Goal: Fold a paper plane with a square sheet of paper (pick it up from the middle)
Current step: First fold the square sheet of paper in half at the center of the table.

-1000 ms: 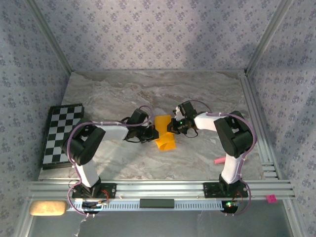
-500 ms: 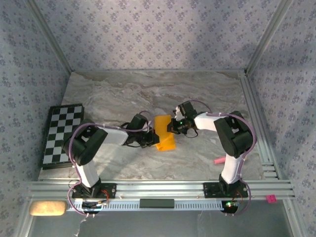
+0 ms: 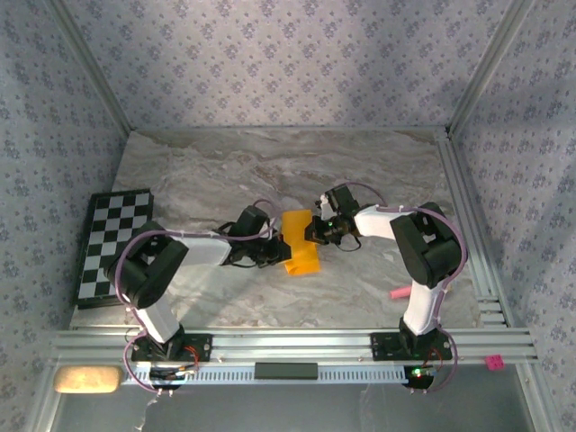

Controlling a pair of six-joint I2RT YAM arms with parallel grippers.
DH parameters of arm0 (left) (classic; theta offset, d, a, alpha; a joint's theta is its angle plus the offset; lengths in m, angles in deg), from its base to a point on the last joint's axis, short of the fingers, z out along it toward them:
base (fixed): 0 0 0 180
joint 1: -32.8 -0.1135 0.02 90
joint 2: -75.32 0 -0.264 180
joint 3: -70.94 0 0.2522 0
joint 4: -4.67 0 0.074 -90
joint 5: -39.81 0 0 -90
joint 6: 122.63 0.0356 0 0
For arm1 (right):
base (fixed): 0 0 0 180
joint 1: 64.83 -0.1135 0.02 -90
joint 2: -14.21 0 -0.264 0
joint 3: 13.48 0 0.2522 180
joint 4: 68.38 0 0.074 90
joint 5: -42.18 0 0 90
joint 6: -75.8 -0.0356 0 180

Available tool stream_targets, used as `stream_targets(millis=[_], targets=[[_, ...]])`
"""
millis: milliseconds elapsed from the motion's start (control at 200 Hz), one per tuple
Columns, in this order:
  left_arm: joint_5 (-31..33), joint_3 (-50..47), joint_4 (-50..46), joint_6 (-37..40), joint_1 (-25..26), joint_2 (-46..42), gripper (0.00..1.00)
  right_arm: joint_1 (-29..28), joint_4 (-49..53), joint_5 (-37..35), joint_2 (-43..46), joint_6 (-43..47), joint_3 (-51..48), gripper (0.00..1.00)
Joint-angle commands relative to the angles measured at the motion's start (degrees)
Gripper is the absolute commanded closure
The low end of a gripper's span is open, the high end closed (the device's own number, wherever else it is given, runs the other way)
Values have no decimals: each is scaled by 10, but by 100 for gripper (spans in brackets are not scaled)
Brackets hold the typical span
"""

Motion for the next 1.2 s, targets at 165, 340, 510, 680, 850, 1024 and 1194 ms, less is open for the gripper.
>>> stream_targets(millis=[165,340,510,680,850,1024,1194], targets=[[-11,-10,4,7,6,15,96,3,111,-82,-35,8,-31,100],[7,-35,9,7,11,30,97,3,112,-86,-36,8,-34,100],[27,-43,-7,12,18,27,99,4,112,-86,-36,8,-37,100],[31,-27,-28,18,20,-5,99,5,113,-86,-34,10,-38,100],[12,-7,-24,17,22,-33,98,5,115,-86,-34,12,-38,100],[-20,-13,1,7,23,-13,97,6,114,-87,-31,12,-41,100],[-16,-30,-2,1,26,9,98,7,115,-89,-29,13,-44,100]])
